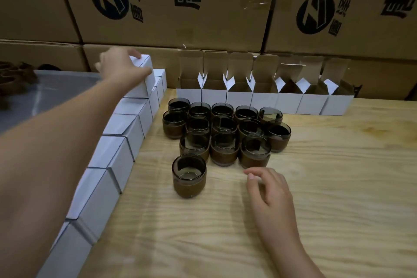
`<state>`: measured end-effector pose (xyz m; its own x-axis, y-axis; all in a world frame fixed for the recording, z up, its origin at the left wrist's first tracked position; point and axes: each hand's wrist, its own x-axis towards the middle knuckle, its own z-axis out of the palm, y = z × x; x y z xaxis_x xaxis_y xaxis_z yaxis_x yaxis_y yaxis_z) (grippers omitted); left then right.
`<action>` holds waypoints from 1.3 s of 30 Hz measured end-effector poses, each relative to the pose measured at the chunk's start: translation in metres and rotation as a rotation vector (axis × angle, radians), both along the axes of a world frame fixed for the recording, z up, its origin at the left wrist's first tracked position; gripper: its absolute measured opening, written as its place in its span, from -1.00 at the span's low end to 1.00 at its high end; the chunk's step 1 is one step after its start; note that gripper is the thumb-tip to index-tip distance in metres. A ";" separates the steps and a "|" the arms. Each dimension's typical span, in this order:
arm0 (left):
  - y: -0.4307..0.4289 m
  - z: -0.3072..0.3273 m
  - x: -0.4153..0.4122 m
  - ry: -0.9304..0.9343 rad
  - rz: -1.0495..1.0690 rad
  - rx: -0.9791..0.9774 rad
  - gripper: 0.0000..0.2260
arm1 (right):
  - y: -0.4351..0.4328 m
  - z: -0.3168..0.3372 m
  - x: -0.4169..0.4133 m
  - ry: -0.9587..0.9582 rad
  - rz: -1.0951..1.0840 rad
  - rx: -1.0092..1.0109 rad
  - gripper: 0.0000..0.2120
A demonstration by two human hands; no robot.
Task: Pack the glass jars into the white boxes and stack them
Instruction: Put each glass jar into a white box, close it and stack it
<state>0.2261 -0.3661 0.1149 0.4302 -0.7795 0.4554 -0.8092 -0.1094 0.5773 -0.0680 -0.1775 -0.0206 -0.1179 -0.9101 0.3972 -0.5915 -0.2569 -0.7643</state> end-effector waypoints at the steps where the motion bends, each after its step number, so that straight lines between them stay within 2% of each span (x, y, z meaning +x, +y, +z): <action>1: -0.005 -0.005 0.003 -0.006 -0.024 0.006 -0.66 | 0.000 0.000 0.000 0.012 0.000 0.001 -0.89; 10: -0.028 -0.030 0.015 -0.252 -0.018 0.000 -0.65 | 0.000 -0.001 0.003 0.028 0.020 0.039 -0.88; 14: -0.022 -0.027 0.013 -0.414 0.009 0.112 -0.43 | -0.001 -0.002 0.003 0.057 0.026 0.067 -0.92; 15: -0.017 -0.025 0.007 -0.453 -0.002 0.080 -0.39 | -0.001 -0.002 0.003 0.074 0.029 0.082 -0.93; 17: -0.002 -0.021 -0.010 -0.444 -0.048 -0.068 -0.43 | -0.003 -0.002 0.003 0.130 0.040 0.102 -0.93; 21: 0.045 -0.017 -0.065 -0.247 -0.161 -0.354 -0.71 | -0.004 -0.002 0.003 0.224 0.037 0.126 -0.90; 24: 0.101 -0.029 -0.118 -0.074 -0.368 -0.501 -0.84 | -0.004 -0.002 0.003 0.253 0.026 0.140 -0.85; 29: 0.183 -0.077 -0.187 -0.209 -0.556 -0.615 -0.86 | -0.005 0.000 0.005 0.317 0.014 0.152 -0.83; 32: 0.213 -0.108 -0.201 -0.149 -0.573 -0.492 -0.83 | -0.005 0.000 0.004 0.420 0.044 0.181 -0.84; 34: 0.220 -0.125 -0.201 -0.076 -0.517 -0.320 -0.82 | -0.004 0.001 0.002 0.359 0.055 0.184 -0.91; 36: 0.217 -0.133 -0.199 -0.036 -0.445 -0.173 -0.83 | -0.005 0.000 0.000 0.299 0.062 0.176 -0.89; 39: 0.207 -0.137 -0.201 -0.050 -0.396 -0.056 -0.83 | -0.007 -0.002 -0.001 0.212 0.048 0.184 -0.89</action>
<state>0.0252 -0.1595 -0.0218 0.0776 -0.8537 0.5149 -0.8099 0.2472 0.5319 -0.0685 -0.1844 -0.0229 -0.0046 -0.9718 0.2357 -0.7333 -0.1570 -0.6615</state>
